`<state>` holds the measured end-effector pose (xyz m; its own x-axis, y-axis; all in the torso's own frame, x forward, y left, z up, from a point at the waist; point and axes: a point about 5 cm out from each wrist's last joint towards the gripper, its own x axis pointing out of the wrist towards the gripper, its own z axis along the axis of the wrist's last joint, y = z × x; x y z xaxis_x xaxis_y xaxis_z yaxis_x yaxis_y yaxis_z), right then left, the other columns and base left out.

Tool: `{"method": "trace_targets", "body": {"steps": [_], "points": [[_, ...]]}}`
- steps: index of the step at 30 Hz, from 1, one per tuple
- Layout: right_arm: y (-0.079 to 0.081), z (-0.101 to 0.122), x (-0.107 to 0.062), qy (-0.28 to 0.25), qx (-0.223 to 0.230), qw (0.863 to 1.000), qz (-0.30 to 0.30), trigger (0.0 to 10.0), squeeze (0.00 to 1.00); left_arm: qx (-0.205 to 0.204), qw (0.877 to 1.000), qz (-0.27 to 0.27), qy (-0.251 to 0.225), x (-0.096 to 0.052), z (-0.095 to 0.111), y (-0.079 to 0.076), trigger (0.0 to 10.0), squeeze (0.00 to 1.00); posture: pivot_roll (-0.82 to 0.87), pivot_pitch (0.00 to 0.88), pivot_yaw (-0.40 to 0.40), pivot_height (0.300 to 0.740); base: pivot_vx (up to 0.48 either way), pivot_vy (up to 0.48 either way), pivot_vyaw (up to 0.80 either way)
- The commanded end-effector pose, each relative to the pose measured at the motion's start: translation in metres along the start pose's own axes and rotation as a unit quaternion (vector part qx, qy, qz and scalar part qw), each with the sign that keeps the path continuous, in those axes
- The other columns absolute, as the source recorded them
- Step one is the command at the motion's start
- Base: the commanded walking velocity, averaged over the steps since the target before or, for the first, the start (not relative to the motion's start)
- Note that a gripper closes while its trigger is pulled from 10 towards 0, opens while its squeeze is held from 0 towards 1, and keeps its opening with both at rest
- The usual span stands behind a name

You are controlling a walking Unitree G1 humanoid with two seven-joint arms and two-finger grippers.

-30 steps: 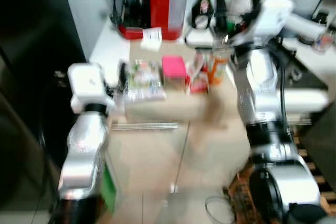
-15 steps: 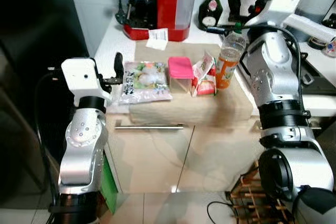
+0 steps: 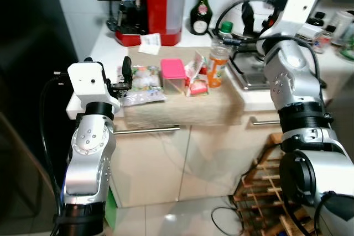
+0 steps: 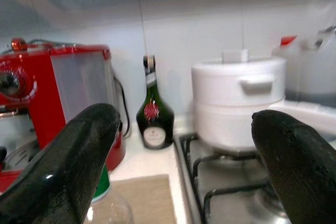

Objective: Restocking fridge

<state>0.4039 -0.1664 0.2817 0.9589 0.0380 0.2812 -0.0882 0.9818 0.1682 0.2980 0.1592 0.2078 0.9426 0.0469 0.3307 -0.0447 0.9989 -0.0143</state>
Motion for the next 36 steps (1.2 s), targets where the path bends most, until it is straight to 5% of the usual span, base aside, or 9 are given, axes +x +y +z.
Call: {"method": "trace_targets", "body": {"steps": [1, 4, 8, 12, 16, 25, 30, 36], "points": [[0.010, 0.023, -0.013, -0.083, -0.027, 0.996, 0.031, 10.0, 0.00, 0.011, 1.000, -0.002, 0.000, -0.007, 0.002, 0.003, 10.0, 0.00, -0.01, 0.000, -0.041, 0.740, 0.000, 0.000, 0.00], [0.015, 0.021, -0.053, -0.142, -0.089, 0.985, 0.046, 10.0, 0.00, 0.038, 0.999, -0.016, -0.010, -0.024, 0.012, 0.006, 10.0, 0.00, -0.01, 0.000, -0.047, 0.740, 0.000, 0.000, 0.00], [0.005, -0.001, -0.098, -0.137, -0.125, 0.982, 0.033, 10.0, 0.00, 0.054, 0.998, -0.039, -0.008, -0.042, 0.021, 0.005, 10.0, 0.00, -0.01, 0.000, -0.045, 0.740, 0.000, 0.000, 0.00], [-0.012, -0.047, -0.149, -0.041, -0.128, 0.990, 0.035, 10.0, 0.00, 0.047, 0.996, -0.067, 0.025, -0.063, 0.022, 0.000, 10.0, 0.00, -0.02, 0.000, -0.036, 0.740, 0.000, 0.000, 0.00], [-0.026, -0.089, -0.174, 0.071, -0.059, 0.996, 0.013, 10.0, 0.00, 0.046, 0.996, -0.073, 0.033, -0.060, 0.019, -0.003, 10.0, 0.00, -0.03, 0.000, -0.031, 0.740, 0.000, 0.000, 0.00], [-0.021, -0.078, -0.170, 0.060, -0.071, 0.996, 0.012, 10.0, 0.00, 0.061, 0.993, -0.094, 0.036, -0.048, 0.018, -0.006, 10.0, 0.00, -0.04, 0.000, -0.021, 0.740, 0.000, 0.000, 0.00], [-0.012, -0.045, -0.123, -0.021, -0.078, 0.997, 0.010, 10.0, 0.00, 0.063, 0.995, -0.081, 0.009, -0.026, 0.026, 0.000, 10.0, 0.00, -0.06, 0.000, 0.003, 0.740, 0.000, 0.000, 0.00], [0.004, -0.021, -0.079, -0.056, -0.046, 0.997, 0.015, 10.0, 0.00, 0.067, 0.994, -0.084, -0.006, -0.012, 0.033, 0.001, 10.0, 0.00, -0.05, 0.000, 0.013, 0.740, 0.000, 0.000, 0.00]]}}
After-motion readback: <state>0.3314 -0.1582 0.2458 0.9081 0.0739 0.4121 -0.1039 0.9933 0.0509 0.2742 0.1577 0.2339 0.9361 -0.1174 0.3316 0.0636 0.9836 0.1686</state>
